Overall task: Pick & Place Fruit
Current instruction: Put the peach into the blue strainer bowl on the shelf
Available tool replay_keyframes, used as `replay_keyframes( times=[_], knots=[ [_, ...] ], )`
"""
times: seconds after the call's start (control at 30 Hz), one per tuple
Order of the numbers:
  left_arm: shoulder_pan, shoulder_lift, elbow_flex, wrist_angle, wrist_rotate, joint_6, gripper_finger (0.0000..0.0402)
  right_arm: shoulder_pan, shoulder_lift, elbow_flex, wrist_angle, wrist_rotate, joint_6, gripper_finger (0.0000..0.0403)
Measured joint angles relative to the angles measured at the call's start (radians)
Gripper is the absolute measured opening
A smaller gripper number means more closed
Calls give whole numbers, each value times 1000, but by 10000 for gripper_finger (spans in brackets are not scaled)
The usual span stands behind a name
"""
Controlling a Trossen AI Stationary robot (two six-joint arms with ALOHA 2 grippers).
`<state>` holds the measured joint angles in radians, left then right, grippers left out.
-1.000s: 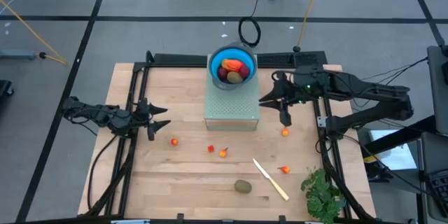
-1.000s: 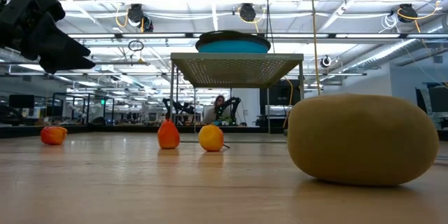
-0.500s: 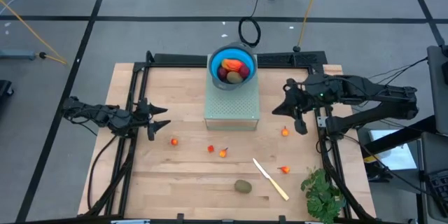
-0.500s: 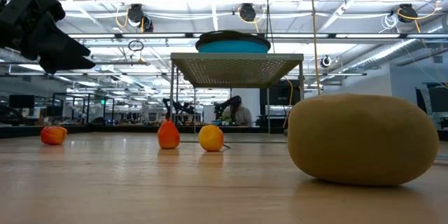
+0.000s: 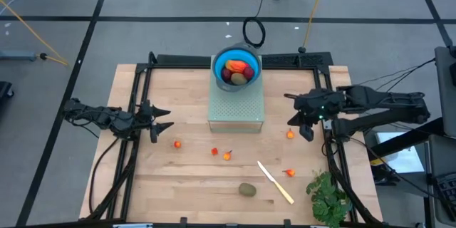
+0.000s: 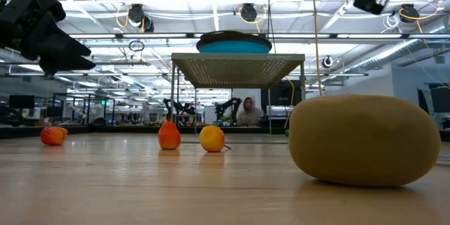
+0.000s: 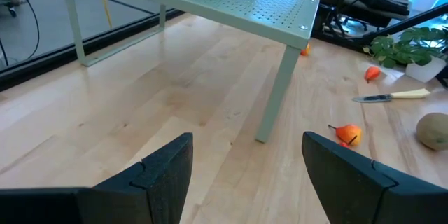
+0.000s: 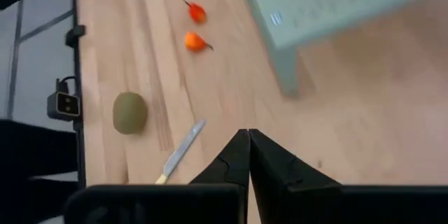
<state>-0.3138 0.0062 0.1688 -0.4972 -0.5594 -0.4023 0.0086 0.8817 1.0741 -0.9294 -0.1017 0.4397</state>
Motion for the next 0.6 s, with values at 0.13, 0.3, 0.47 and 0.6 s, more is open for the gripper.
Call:
replay_keyframes(
  times=[0.13, 0.3, 0.47, 0.6],
  knots=[
    [0, 0, 0, 0, 0, -5, 269, 0, -15, -71, -2, -2, 136, 1],
    [0, 0, 0, 0, 0, -24, 269, 0, -15, -142, -5, -32, 295, 1],
    [0, 0, 0, 0, 0, -25, 269, 0, -15, -192, -5, -82, 464, 1],
    [0, 0, 0, 0, 0, -23, 269, 0, -8, -208, -6, -77, 567, 1]
  ],
)
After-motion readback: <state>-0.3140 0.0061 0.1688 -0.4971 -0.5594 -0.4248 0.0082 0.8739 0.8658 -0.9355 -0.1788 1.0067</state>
